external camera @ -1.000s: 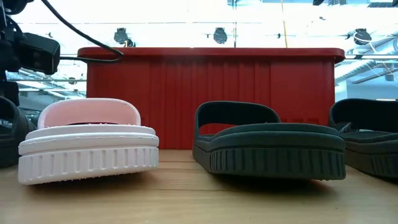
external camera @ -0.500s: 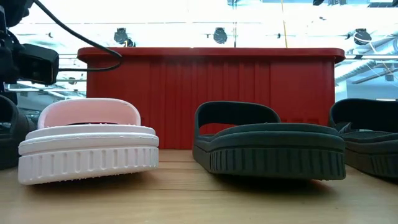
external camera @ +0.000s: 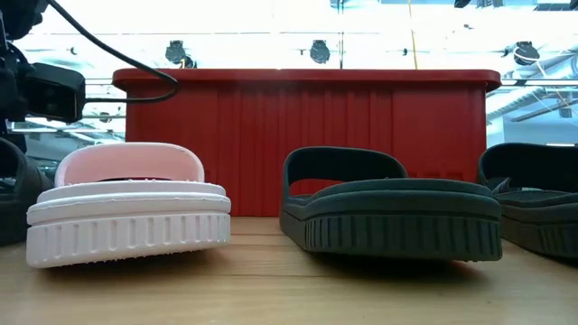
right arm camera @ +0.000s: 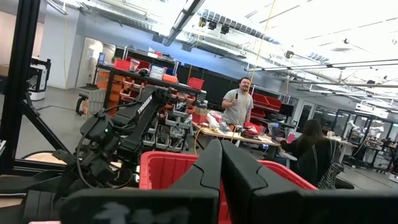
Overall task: Pick and place slides into bin
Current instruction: Put the black slide into the red bin
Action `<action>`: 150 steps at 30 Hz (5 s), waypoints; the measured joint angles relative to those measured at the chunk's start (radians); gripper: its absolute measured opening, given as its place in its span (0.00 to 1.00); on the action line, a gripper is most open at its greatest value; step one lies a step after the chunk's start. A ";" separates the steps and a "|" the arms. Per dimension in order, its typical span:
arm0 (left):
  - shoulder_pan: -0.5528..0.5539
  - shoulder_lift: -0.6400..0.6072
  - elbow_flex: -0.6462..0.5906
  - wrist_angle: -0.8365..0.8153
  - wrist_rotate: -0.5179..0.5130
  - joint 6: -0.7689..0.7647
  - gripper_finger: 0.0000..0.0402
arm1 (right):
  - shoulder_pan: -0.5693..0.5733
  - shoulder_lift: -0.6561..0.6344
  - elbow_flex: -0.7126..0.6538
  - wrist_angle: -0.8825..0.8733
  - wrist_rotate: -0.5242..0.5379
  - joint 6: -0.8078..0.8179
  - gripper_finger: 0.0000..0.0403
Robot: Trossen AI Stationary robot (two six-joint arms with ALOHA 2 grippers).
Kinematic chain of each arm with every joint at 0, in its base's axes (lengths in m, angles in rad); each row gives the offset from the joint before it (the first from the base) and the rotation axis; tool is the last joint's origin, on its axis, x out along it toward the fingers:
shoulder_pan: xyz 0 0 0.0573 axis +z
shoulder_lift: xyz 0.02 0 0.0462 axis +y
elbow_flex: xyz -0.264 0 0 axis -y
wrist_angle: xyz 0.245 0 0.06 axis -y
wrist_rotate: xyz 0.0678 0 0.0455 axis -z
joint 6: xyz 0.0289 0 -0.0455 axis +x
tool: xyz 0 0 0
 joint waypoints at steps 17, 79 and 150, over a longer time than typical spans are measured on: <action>-0.001 0.001 -0.002 0.097 0.061 -0.027 0.35 | 0.000 0.000 0.000 0.000 0.000 0.000 0.00; -0.085 0.000 -0.102 0.286 -0.016 -0.143 0.35 | 0.000 0.000 0.000 0.000 0.000 0.000 0.00; 0.080 -0.190 -0.079 0.334 0.062 -0.196 0.00 | 0.000 0.000 0.000 -0.010 0.004 -0.001 0.00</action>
